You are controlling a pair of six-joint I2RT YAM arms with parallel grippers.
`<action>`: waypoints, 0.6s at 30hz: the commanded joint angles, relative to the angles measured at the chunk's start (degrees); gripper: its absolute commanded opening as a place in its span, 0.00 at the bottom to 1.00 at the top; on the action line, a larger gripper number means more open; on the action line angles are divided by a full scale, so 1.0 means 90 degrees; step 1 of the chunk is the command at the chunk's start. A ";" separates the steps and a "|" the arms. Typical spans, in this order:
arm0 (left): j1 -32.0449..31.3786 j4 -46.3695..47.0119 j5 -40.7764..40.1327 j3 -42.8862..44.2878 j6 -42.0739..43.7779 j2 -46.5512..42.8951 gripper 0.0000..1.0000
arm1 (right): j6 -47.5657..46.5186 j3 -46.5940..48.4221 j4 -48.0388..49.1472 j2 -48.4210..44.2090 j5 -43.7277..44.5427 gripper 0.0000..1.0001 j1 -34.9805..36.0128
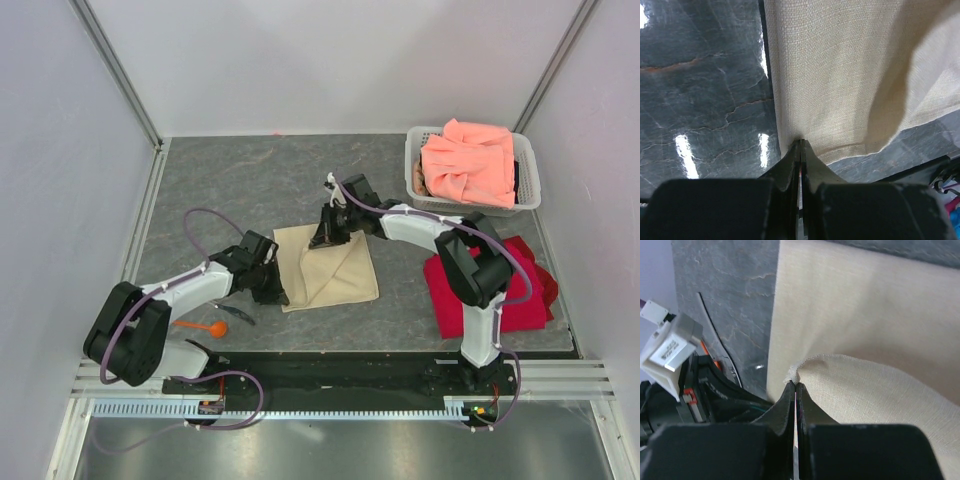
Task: Fold the napkin into a case and place the utensils inside
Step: Fold the top corner of the square-folded napkin at the center of the board.
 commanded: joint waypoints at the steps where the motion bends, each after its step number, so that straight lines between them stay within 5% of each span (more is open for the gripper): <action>1: 0.0002 0.0086 0.0121 -0.0088 -0.0272 -0.0401 0.05 | 0.0097 0.0858 0.0165 0.0559 -0.0235 0.00 0.0170; 18: 0.0011 0.0066 0.0267 -0.0566 -0.0507 -0.0919 0.05 | 0.0468 0.1709 0.0302 0.1409 -0.0392 0.00 0.0385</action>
